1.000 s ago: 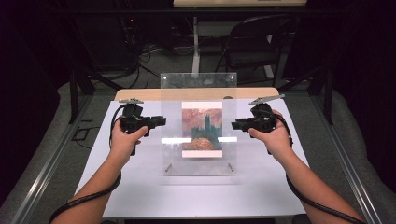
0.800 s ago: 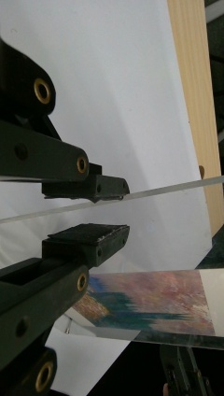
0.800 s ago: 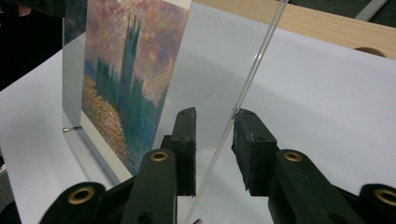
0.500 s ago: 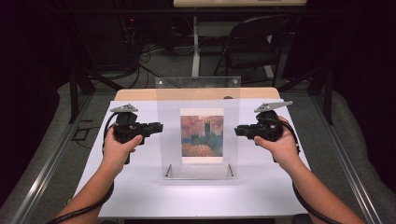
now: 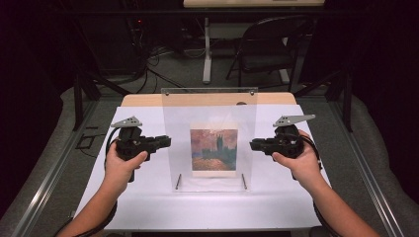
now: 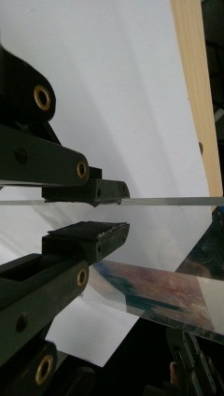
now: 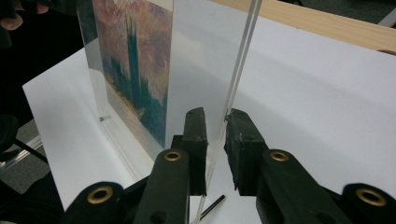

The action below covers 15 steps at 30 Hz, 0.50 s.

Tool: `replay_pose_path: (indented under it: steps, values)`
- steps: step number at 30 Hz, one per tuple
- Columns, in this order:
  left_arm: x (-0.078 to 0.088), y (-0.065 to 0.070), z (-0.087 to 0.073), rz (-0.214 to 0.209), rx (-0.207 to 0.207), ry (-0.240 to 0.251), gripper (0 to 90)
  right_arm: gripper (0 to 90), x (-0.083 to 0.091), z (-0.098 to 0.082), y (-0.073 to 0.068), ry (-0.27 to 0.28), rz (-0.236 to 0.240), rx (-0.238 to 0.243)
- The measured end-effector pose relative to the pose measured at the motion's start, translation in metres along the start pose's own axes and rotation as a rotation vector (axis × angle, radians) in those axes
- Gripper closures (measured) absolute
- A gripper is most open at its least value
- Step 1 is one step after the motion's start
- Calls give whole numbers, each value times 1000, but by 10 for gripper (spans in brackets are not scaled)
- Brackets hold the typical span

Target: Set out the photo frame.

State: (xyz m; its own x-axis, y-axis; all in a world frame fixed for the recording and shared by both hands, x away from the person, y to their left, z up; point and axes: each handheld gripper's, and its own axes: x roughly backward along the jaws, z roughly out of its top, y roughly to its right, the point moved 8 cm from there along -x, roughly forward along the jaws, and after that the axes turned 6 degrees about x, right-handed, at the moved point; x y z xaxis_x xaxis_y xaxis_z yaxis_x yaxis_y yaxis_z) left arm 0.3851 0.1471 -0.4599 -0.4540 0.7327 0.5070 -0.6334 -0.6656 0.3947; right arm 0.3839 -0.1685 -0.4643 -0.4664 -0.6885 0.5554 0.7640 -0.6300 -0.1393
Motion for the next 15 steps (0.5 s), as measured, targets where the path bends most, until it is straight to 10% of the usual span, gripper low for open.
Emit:
replay_pose_path:
  steps: [15]
  values:
    - [13,20,-23,-39,-48,17,739,779,14,-15,-24,31,40,34]
